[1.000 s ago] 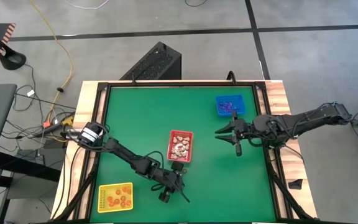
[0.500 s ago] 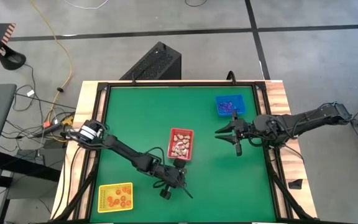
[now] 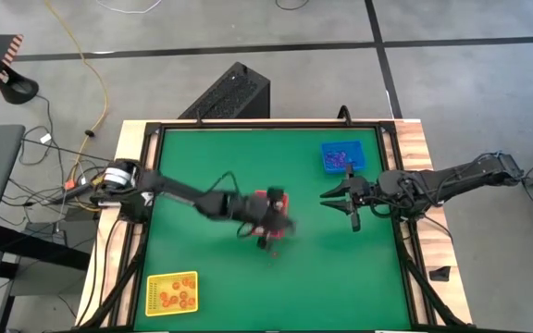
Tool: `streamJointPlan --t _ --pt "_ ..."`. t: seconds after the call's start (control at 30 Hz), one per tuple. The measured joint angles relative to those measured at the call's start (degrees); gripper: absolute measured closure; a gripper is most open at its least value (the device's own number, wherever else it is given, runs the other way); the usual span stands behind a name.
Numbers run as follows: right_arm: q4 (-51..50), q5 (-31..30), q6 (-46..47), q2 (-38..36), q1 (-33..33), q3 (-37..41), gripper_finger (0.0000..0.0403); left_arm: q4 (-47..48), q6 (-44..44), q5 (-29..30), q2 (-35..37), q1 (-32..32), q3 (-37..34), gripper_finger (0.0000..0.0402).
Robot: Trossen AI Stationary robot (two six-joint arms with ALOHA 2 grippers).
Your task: Sort Halloween decoration
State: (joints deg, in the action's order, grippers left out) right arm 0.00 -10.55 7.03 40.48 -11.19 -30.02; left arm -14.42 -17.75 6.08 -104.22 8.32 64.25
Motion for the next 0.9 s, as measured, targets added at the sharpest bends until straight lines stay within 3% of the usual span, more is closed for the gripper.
streamJointPlan --t 0.17,0.3,0.43,0.7,0.8,0.9 --pt "0.4 0.2 -1.1 -0.5 -0.8 0.0 0.0284 -16.5 3.7 -2.7 -6.3 -10.5 1.0 0.0401" --pt "0.6 0.1 -2.9 -1.4 -1.6 0.0 0.0284 -21.1 8.1 -3.4 -14.5 -18.0 9.4 0.0401" --pt "0.2 -0.1 -4.4 -2.2 -2.1 0.0 0.0284 -16.4 13.2 -6.8 -24.3 -22.9 22.4 0.0401" --pt "-4.4 0.0 -6.2 -4.2 -3.2 0.0 0.0284 0.8 10.8 -6.9 -40.5 -25.5 50.8 0.0401" --pt "-6.1 0.0 -6.9 -5.0 -3.2 0.0 0.0284 5.9 10.7 -6.7 -43.7 -25.9 57.9 0.0401" --pt "-6.7 0.0 -6.9 -5.7 -3.2 0.0 0.0284 9.1 10.1 -6.8 -44.1 -25.9 60.1 0.0397"
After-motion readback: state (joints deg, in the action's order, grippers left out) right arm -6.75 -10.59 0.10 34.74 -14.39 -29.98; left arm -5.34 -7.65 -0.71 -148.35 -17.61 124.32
